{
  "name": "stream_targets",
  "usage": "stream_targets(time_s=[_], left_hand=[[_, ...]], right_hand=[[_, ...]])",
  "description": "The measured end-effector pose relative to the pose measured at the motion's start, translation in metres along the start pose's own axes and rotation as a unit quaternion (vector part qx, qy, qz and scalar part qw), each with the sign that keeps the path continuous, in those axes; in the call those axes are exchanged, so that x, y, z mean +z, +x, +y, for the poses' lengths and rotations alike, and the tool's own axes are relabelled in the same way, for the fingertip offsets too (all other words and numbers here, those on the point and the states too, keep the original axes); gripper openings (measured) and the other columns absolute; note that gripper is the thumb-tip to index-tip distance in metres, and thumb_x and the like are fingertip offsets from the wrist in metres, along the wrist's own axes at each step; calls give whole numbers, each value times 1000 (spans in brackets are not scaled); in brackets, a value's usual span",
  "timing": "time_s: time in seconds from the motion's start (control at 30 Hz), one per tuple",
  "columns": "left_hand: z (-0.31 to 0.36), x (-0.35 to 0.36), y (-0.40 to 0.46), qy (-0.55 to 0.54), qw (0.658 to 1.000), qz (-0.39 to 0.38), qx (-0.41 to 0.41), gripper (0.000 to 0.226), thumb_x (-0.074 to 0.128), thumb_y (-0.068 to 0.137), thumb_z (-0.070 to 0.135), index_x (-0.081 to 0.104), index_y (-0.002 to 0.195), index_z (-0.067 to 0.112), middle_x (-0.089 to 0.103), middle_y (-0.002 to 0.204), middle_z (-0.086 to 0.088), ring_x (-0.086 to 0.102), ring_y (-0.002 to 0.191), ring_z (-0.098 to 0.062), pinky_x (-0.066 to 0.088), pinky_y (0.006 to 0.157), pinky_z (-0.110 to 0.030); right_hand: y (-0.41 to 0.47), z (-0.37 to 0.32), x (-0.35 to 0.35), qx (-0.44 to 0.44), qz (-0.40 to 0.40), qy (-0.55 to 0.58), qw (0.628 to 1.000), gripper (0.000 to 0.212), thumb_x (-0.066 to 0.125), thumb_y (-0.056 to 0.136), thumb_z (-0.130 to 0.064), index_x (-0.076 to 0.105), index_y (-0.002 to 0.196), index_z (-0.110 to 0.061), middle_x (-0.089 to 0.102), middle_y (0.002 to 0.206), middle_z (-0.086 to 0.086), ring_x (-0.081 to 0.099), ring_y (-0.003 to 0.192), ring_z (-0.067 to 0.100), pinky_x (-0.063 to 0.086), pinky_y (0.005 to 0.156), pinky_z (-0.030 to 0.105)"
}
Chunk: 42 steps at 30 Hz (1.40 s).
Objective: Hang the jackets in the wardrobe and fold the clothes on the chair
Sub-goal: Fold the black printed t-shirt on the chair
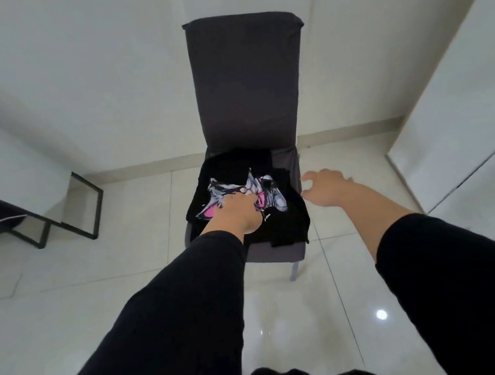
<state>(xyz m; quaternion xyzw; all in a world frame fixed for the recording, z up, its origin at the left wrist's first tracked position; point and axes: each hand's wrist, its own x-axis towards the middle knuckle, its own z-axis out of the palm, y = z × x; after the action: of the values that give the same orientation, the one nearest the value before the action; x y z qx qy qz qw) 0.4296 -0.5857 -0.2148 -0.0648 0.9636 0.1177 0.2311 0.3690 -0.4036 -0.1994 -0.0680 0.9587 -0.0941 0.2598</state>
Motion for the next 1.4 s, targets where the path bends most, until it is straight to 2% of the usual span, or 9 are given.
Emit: stream_targets(time_s=[0.13, 0.3, 0.53, 0.67, 0.87, 0.97, 1.1, 1.2, 1.4], left_hand=[[-63, -6, 34, -23, 1000, -15, -6, 50, 41, 95, 30, 33, 145, 29, 29, 153, -3, 19, 142, -30, 20, 114, -53], [-129, -8, 86, -21, 1000, -20, -4, 51, 40, 96, 31, 31, 146, 28, 29, 152, -5, 23, 139, -32, 24, 113, -52], [-166, 20, 154, -33, 996, -79, -5, 53, 43, 94, 29, 32, 145, 25, 33, 149, -5, 27, 137, -30, 27, 112, -48], [-172, 33, 217, -36, 998, -50, 3, 52, 46, 92, 28, 34, 143, 26, 32, 150, 4, 26, 137, -27, 29, 110, -46], [-162, 67, 324, -62, 998, 0, -2, 60, 57, 90, 30, 32, 144, 27, 20, 155, 6, 19, 140, -26, 35, 107, -49], [-156, 80, 357, -75, 996, 39, -15, 72, 62, 87, 36, 24, 147, 26, 8, 157, 8, 16, 140, -26, 35, 106, -49], [-147, 97, 401, -39, 997, 47, -40, 87, 63, 80, 56, 15, 149, 30, 3, 158, 9, 16, 139, -27, 32, 106, -50], [-136, 105, 413, 10, 996, 36, -75, 73, 56, 82, 62, 24, 143, 37, 8, 157, 11, 18, 135, -27, 31, 102, -50], [-133, 96, 418, -13, 992, 104, -66, 20, 46, 96, 36, 54, 114, 31, 44, 132, 2, 40, 119, -27, 36, 86, -43]], right_hand=[[42, -60, 22, -3, -37, 13, 999, 52, 44, 92, -35, 33, 142, -34, 36, 146, 11, 36, 131, 37, 28, 111, 52], [91, -110, 48, -11, -38, 47, 998, 46, 45, 92, -33, 41, 138, -32, 42, 141, 11, 38, 128, 37, 32, 108, 51], [145, -111, 92, 14, -86, 70, 994, 49, 44, 95, -33, 34, 143, -36, 35, 145, 11, 40, 127, 34, 39, 103, 47], [207, -99, 109, 33, -63, 103, 992, 49, 46, 93, -29, 36, 140, -36, 42, 137, 9, 49, 115, 30, 48, 92, 45], [316, -73, 130, 78, 18, 78, 994, 50, 48, 94, -35, 34, 142, -36, 26, 150, 8, 25, 136, 33, 32, 108, 50], [348, -66, 140, 112, 35, 77, 990, 65, 52, 90, -47, 22, 147, -37, 9, 157, 9, 10, 143, 35, 20, 114, 50], [384, -62, 156, 124, 56, 84, 987, 91, 64, 82, -51, 6, 150, -33, 16, 152, 11, 31, 133, 36, 39, 101, 45], [396, -56, 161, 124, 45, 182, 974, 93, 73, 79, -42, 11, 147, -32, 30, 140, 11, 53, 112, 34, 51, 86, 41], [399, -43, 137, 131, 20, 192, 972, 76, 75, 78, -32, 27, 137, -22, 60, 117, 7, 60, 103, 29, 49, 76, 36]])
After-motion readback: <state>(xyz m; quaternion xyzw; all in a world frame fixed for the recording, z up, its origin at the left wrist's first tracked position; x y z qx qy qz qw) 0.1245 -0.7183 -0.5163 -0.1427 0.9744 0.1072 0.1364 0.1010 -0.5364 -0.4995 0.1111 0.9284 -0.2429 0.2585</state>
